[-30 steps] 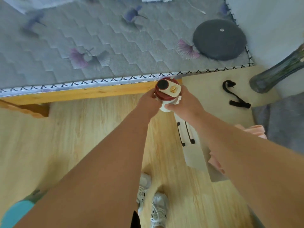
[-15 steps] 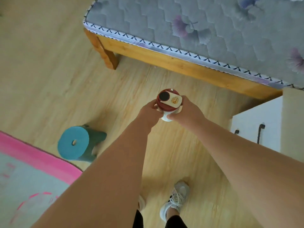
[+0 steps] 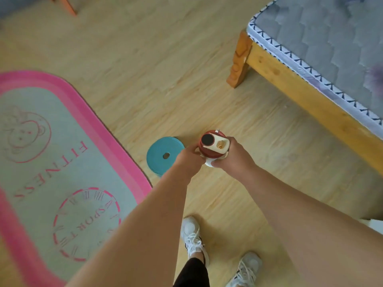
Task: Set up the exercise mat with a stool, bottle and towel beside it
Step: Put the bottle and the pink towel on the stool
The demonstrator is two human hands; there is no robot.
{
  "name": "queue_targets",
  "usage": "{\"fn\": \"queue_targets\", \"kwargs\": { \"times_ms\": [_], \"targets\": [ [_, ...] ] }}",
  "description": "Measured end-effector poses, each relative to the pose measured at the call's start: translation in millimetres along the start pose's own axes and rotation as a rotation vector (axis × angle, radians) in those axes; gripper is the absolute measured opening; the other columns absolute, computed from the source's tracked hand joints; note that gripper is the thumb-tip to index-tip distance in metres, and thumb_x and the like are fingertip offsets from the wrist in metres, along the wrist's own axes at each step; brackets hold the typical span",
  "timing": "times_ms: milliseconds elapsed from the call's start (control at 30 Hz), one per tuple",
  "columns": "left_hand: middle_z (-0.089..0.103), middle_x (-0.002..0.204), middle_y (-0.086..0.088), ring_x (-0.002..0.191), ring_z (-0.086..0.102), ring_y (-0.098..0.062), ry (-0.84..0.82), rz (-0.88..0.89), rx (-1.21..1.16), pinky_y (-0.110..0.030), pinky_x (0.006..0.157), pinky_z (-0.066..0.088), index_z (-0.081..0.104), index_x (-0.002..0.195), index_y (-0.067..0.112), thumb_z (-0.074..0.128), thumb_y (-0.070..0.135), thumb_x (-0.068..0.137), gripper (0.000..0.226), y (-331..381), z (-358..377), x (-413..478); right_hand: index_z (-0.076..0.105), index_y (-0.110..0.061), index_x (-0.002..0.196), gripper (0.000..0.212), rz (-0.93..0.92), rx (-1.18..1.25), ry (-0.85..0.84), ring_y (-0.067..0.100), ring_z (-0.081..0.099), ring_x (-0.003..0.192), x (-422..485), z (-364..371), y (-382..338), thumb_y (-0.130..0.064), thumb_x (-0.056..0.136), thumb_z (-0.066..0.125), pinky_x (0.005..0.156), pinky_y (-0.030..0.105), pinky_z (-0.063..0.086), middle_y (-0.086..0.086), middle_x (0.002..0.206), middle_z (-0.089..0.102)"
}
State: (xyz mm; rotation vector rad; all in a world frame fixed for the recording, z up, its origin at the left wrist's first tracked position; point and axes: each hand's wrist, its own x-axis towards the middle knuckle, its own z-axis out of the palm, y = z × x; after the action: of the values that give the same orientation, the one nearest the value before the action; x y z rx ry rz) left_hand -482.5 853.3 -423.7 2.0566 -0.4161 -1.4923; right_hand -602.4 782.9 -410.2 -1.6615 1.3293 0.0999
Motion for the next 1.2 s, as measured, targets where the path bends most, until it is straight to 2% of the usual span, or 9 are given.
{"fn": "queue_targets", "kwargs": {
  "times_ms": [133,267,367,467,533,667,833,1133,1200],
  "targets": [
    [0.063,0.089,-0.007,0.082,0.060,-0.022,0.092,-0.136,-0.162,-0.043,0.088,0.055,0.055,0.125,0.020,0.052,0.008,0.087,0.041,-29.4,-53.0,11.3,0.041,-0.018,0.137,0.080,0.007,-0.016,-0.140,0.020,0.061,0.110,20.7,47.2,-32.2,-0.028,0.071,0.085,0.087,0.033,0.051,-0.003,0.119,0.062],
    [0.065,0.095,-0.012,0.087,0.063,-0.024,0.156,-0.214,-0.319,-0.042,0.090,0.054,0.055,0.124,0.015,0.052,0.006,0.089,0.036,-55.2,-86.8,29.6,0.039,-0.020,0.132,0.076,0.014,-0.016,-0.270,0.014,0.057,0.097,46.5,85.0,-47.5,-0.026,0.070,0.084,0.065,0.021,0.041,-0.011,0.105,0.058],
    [0.064,0.091,-0.010,0.089,0.062,-0.027,0.198,-0.252,-0.435,-0.041,0.092,0.053,0.059,0.115,0.007,0.044,0.002,0.095,0.026,-67.4,-101.3,47.4,0.044,-0.018,0.128,0.072,0.026,-0.046,-0.331,0.016,0.059,0.102,73.0,109.9,-51.7,-0.025,0.069,0.085,0.077,0.028,0.048,-0.005,0.114,0.062],
    [0.058,0.077,-0.004,0.088,0.064,-0.028,0.253,-0.323,-0.537,-0.042,0.093,0.053,0.057,0.092,0.006,0.048,0.022,0.098,0.019,-79.8,-109.8,69.7,0.047,-0.018,0.129,0.072,0.035,-0.081,-0.386,0.020,0.060,0.109,103.3,134.9,-53.7,-0.019,0.068,0.085,0.087,0.034,0.048,0.000,0.117,0.064],
    [0.058,0.079,-0.003,0.095,0.066,-0.029,0.273,-0.335,-0.565,-0.042,0.093,0.053,0.056,0.099,0.009,0.052,0.032,0.096,0.024,-90.5,-114.0,86.7,0.045,-0.016,0.132,0.074,0.030,-0.083,-0.420,0.021,0.059,0.111,124.2,152.1,-53.1,-0.014,0.070,0.084,0.087,0.032,0.046,0.002,0.119,0.063],
    [0.061,0.088,-0.004,0.106,0.064,-0.029,0.295,-0.323,-0.619,-0.041,0.094,0.052,0.058,0.117,0.009,0.053,0.026,0.096,0.028,-109.5,-120.3,117.2,0.035,-0.015,0.140,0.083,0.025,-0.119,-0.474,0.024,0.056,0.116,161.4,182.5,-48.7,-0.010,0.072,0.082,0.101,0.041,0.044,0.005,0.127,0.058],
    [0.063,0.114,-0.011,0.106,0.064,-0.026,0.345,-0.319,-0.648,-0.038,0.092,0.054,0.053,0.126,0.009,0.051,0.021,0.096,0.032,-123.7,-125.9,148.2,0.037,-0.019,0.139,0.082,-0.018,-0.192,-0.480,0.022,0.057,0.112,197.8,211.5,-44.2,-0.011,0.071,0.082,0.098,0.040,0.046,-0.002,0.120,0.059],
    [0.062,0.098,0.001,0.102,0.064,-0.022,0.389,-0.333,-0.619,-0.038,0.092,0.053,0.054,0.128,0.016,0.047,0.022,0.098,0.032,-138.8,-132.3,178.1,0.031,-0.022,0.146,0.094,-0.018,-0.256,-0.511,0.025,0.057,0.113,232.1,240.1,-45.0,-0.006,0.069,0.081,0.099,0.046,0.048,0.001,0.126,0.058],
    [0.061,0.102,-0.002,0.099,0.062,-0.022,0.367,-0.328,-0.589,-0.037,0.092,0.053,0.053,0.132,0.020,0.046,0.022,0.098,0.035,-139.3,-131.3,178.5,0.030,-0.021,0.147,0.093,-0.010,-0.268,-0.516,0.025,0.057,0.114,234.8,243.3,-44.5,-0.004,0.070,0.080,0.099,0.046,0.048,0.002,0.128,0.058]
  ]
}}
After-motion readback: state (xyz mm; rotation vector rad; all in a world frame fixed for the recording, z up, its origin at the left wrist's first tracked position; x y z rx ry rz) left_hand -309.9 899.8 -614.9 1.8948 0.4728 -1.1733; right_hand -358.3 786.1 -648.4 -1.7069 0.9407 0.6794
